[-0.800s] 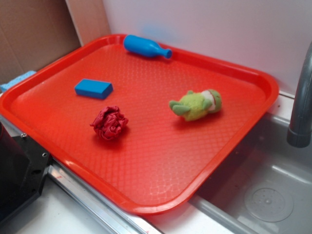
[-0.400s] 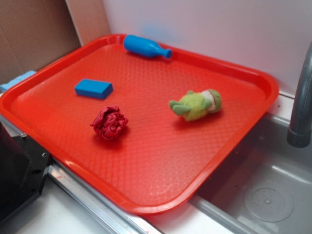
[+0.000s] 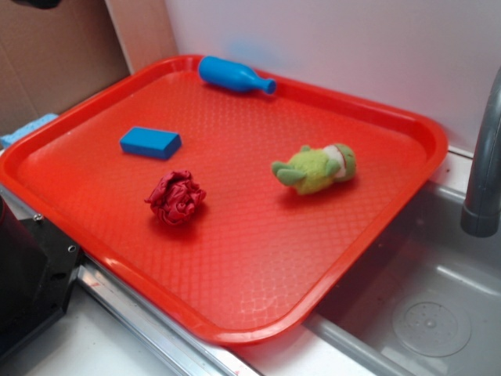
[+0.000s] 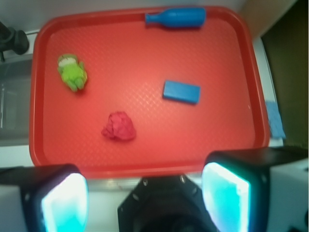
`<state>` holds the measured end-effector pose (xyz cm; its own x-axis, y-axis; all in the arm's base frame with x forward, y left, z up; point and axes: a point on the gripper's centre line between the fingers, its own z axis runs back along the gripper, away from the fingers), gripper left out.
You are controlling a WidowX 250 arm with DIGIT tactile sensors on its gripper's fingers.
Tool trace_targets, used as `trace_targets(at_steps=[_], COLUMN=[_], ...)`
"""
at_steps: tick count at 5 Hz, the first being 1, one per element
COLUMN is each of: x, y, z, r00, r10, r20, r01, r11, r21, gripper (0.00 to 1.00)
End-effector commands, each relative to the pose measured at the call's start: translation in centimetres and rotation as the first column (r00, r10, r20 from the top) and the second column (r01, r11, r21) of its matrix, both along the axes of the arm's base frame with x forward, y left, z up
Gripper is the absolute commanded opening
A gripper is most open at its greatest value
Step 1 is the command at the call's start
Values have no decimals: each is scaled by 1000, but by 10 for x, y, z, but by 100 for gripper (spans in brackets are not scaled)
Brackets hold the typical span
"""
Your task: Grab the green animal.
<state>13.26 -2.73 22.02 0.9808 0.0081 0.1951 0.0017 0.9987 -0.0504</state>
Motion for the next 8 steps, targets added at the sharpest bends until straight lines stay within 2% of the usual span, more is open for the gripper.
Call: trace_targets(at_steps=[1,2,4,5,6,8], x=[43,66,109,124,131,138], y=[-32,-51,-89,-106,-112,-118], z=[-20,-37,-77,-103,-123,-160], r00=[981,971,963,957,958,957], r10=[-144,-182,-223,-268,-276,-291], r20=[129,154,152,108,77,16], r01=[152,196,230,272,276,291], r11=[987,977,973,962,961,957], r21=[-54,-84,-27,-23,12,12], gripper=[100,100,100,100,100,100])
